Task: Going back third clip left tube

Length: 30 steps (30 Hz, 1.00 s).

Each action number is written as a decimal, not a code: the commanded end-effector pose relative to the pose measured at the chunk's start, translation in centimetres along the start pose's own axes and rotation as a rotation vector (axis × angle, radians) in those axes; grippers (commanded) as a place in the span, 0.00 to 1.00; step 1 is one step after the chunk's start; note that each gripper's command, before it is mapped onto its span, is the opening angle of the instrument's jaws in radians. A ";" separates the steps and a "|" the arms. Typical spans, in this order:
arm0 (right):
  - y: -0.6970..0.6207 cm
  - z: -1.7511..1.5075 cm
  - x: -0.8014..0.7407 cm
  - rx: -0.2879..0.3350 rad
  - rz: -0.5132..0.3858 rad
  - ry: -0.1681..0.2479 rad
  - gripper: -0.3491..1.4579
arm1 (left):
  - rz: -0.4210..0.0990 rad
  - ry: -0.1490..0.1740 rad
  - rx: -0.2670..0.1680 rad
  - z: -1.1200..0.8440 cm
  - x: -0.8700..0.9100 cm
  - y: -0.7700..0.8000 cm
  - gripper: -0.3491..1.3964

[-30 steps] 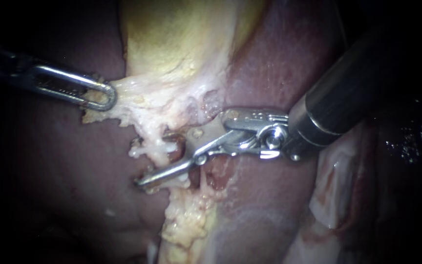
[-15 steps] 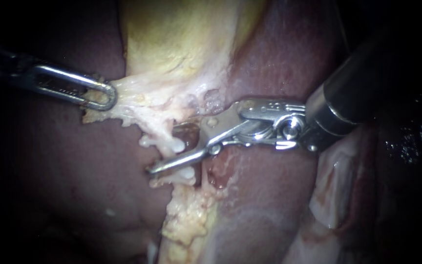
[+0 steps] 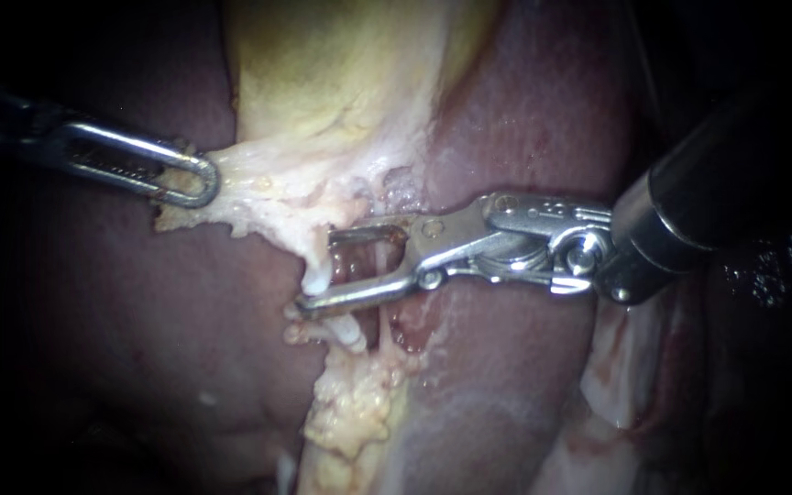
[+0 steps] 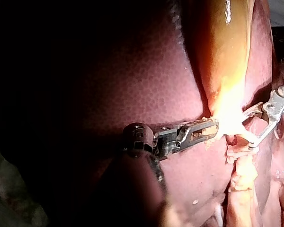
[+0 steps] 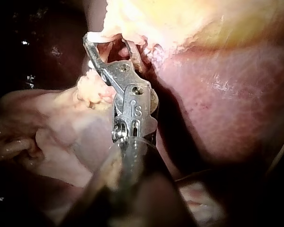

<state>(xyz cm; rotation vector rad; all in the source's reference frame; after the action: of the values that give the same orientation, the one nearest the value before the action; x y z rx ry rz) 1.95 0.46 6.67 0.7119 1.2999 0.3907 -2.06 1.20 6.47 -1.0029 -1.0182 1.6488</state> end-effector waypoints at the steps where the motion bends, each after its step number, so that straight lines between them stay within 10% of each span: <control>1: 0.01 0.01 -0.01 0.009 -0.001 -0.003 0.47 | 0.000 0.000 0.000 0.00 0.00 0.00 0.00; 13: 0.01 0.53 -0.46 0.088 0.033 -0.033 0.47 | 0.000 0.000 0.000 0.00 0.00 0.00 0.00; 30: 0.29 0.53 -0.41 0.101 0.035 -0.033 0.47 | 0.000 0.000 0.000 0.00 0.00 0.00 0.00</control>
<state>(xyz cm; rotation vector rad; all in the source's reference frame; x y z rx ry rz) 2.37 0.29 7.23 0.8185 1.2822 0.3487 -2.06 1.20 6.47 -1.0032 -1.0184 1.6486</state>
